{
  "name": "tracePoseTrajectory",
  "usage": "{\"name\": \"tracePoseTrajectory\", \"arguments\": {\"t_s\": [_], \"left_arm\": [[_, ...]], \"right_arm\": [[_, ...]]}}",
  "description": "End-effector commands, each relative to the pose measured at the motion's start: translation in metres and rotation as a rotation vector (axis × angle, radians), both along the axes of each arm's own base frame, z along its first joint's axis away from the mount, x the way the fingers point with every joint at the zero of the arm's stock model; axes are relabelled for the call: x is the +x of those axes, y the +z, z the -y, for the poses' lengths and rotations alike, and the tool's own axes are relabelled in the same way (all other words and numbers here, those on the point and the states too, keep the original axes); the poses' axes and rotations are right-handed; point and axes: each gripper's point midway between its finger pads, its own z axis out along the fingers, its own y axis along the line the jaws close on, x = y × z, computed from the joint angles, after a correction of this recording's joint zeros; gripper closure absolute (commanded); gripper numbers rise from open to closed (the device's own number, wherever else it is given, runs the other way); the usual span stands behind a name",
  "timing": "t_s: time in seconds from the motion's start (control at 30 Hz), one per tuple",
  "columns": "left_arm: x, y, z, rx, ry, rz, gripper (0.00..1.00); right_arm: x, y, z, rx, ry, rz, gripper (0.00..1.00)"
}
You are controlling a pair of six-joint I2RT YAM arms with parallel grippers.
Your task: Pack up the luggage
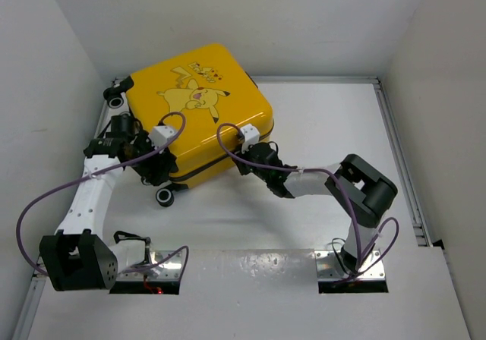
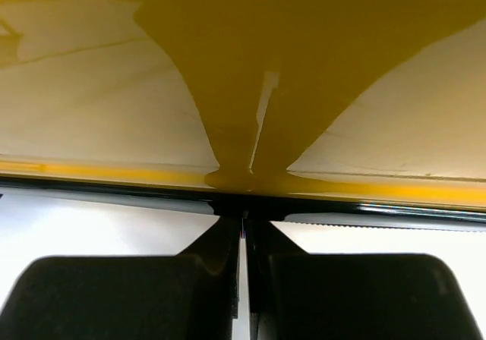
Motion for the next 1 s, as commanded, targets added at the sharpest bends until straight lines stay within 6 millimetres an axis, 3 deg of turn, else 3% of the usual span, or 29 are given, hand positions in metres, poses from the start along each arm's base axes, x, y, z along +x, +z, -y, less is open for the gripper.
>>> {"name": "tracePoseTrajectory", "arguments": {"t_s": [0.0,0.1,0.2,0.23,0.27,0.37,0.47,0.7,0.97], "left_arm": [[0.001,0.0,-0.009,0.044,0.032,0.027,0.07],[-0.001,-0.007,-0.018,0.092,0.046,0.02,0.18],[-0.001,-0.01,-0.022,0.119,0.04,0.021,0.43],[-0.003,-0.014,-0.022,0.118,0.039,0.012,0.58],[-0.002,-0.016,-0.022,0.124,0.029,0.013,0.66],[-0.003,-0.02,-0.026,0.144,0.039,0.009,0.87],[-0.003,-0.025,-0.03,0.166,0.04,-0.001,0.99],[0.002,-0.028,-0.036,0.177,0.078,0.004,1.0],[0.004,-0.029,-0.036,0.173,0.086,0.002,1.0]], "right_arm": [[0.014,0.06,-0.021,0.153,0.024,0.153,1.0],[0.009,0.061,-0.015,0.138,0.038,0.159,1.0],[0.004,0.06,-0.006,0.139,0.052,0.144,1.0],[0.005,0.066,-0.003,0.147,0.051,0.153,1.0],[-0.001,0.062,-0.004,0.14,0.077,0.144,1.0],[-0.003,0.068,0.002,0.146,0.095,0.149,1.0],[-0.003,0.073,0.009,0.148,0.092,0.149,1.0],[0.004,0.058,0.03,0.106,0.059,0.118,1.0],[0.007,0.051,0.039,0.111,0.031,0.085,1.0]]}}
